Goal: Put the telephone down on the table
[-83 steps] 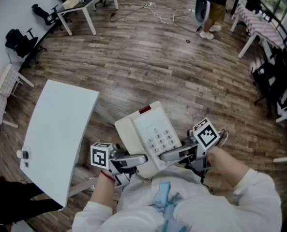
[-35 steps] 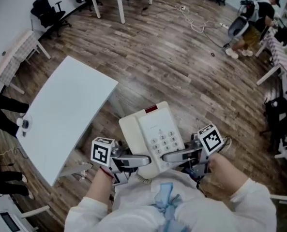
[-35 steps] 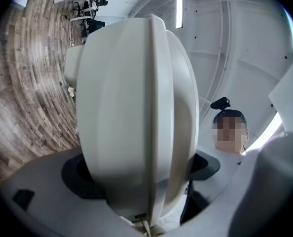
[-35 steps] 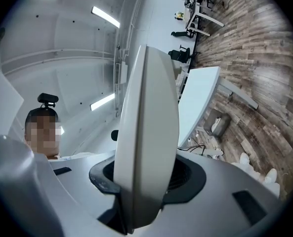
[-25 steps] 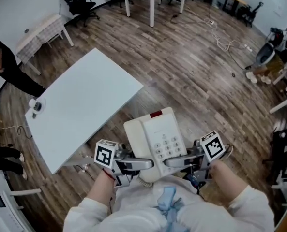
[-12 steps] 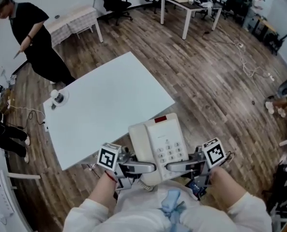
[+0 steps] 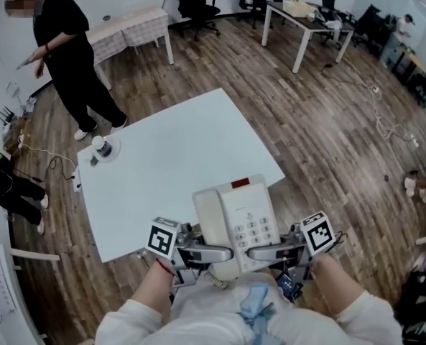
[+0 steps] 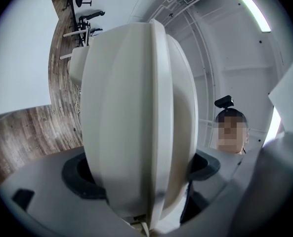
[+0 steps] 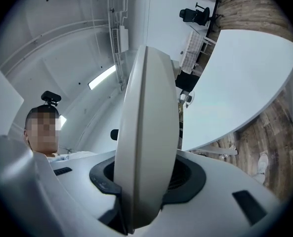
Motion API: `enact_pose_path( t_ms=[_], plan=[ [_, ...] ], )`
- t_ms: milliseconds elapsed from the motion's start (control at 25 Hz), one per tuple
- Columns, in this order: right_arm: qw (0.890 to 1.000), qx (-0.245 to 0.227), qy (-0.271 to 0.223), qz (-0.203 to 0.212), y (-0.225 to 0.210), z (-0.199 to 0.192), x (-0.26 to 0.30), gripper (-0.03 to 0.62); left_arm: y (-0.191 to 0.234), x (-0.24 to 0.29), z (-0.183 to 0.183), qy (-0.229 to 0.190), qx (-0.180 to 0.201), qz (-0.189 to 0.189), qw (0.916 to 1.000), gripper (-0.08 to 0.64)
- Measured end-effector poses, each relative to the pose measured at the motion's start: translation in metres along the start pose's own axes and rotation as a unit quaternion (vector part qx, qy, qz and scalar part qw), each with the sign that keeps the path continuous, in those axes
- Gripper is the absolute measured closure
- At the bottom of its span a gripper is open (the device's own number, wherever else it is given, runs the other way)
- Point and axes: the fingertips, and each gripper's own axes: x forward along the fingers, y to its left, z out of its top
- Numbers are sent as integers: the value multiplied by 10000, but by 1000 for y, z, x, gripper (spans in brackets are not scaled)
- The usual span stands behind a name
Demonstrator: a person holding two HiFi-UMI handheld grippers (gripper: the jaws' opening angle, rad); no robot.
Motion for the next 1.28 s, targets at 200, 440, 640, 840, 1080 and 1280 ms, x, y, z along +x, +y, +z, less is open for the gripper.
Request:
enact_pose_path(
  t_ms=[200,440,640,840,1080,1280],
  plan=[
    [9997,-48,219,86,-11,37,42,413,-3,-43,36,-184,59,119,9997,100],
    [9983,-60,554,162,-21,75,93,414,-12,-94,76,-419,148,243,9987,100],
    [9967,-63,771,232,-31,102,123,414,-12,-125,102,-585,248,330,9974,100],
    [9945,-12,1012,273,-43,121,136,414,-5,-142,121,-766,337,402,9957,100],
    [9904,3,1330,366,-65,151,150,416,12,-163,150,-1042,356,580,9922,100],
    [9878,96,1450,555,-87,170,149,416,33,-170,169,-1284,331,700,9887,100]
  ],
)
